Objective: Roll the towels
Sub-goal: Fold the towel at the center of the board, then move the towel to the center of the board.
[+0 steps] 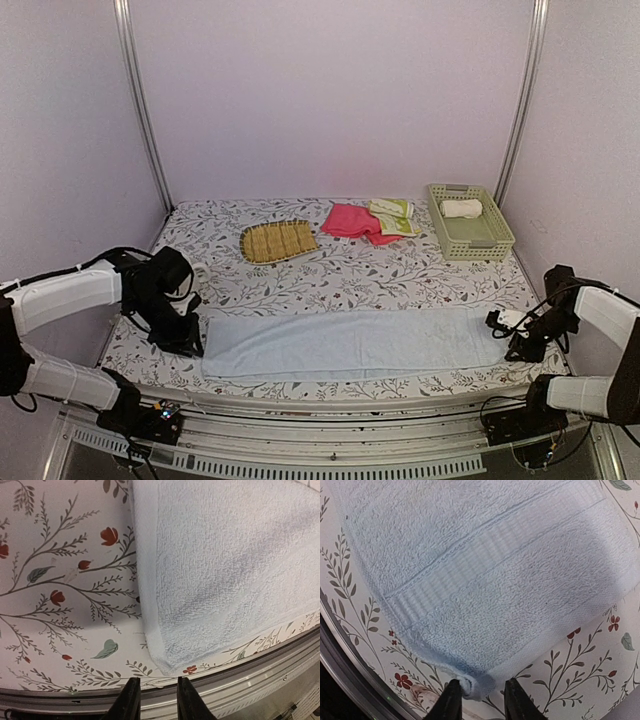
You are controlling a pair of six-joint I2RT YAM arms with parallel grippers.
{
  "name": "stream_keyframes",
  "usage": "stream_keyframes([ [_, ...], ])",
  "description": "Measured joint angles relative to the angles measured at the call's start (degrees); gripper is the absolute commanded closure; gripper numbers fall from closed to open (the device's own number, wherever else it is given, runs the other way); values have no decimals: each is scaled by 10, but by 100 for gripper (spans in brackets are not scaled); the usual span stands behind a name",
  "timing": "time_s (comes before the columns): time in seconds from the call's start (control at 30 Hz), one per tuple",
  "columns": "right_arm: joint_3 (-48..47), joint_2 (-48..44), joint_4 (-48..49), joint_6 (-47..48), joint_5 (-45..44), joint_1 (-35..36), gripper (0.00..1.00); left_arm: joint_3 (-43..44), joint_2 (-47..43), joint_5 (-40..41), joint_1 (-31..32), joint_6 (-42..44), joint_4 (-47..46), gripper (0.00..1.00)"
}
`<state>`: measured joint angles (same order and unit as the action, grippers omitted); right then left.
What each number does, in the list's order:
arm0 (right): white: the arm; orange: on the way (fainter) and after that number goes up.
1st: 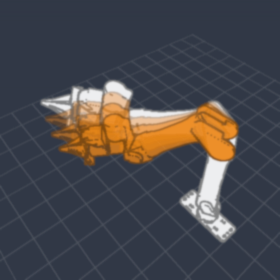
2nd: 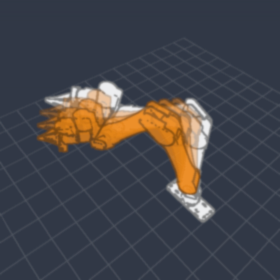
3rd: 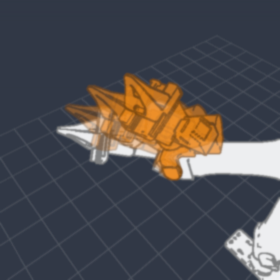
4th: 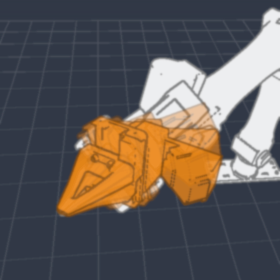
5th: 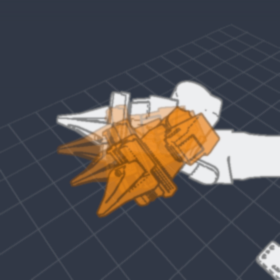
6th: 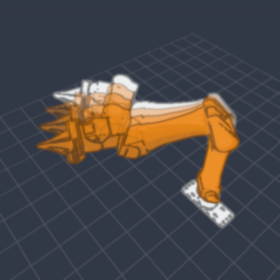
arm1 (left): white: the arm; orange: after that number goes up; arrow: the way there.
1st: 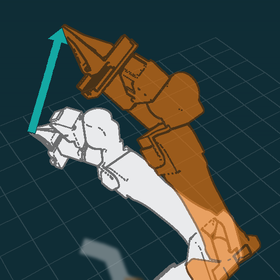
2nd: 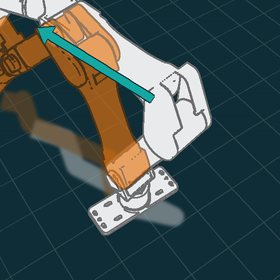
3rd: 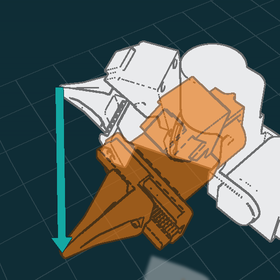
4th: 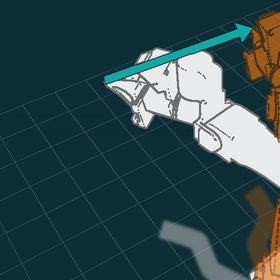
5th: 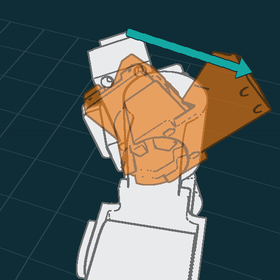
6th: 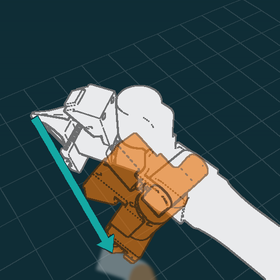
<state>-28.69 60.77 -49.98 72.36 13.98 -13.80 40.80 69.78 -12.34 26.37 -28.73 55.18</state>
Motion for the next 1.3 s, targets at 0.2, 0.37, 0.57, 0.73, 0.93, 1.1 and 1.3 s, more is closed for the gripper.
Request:
stream_keyframes([
  [0.2,-52,-34,-42,19,-1,-1,52,56,-18,28,0,1,8,70],
  [0.37,-132,4,-55,7,23,-1,52,110,3,69,0,-3,-21,62],
  [0.57,-213,108,-48,-83,93,-1,50,113,73,96,-6,-15,-66,59],
  [0.73,-223,155,-30,-147,120,-1,50,82,102,89,-20,-18,-111,63],
  [0.93,-209,212,-20,-178,125,0,52,51,136,85,-43,-21,-166,69],
  [1.1,-194,232,-12,-187,121,13,54,43,175,70,-46,-23,-214,87],
  [1.3,-181,250,-7,-190,118,31,55,38,183,66,-47,-16,-266,100],
])
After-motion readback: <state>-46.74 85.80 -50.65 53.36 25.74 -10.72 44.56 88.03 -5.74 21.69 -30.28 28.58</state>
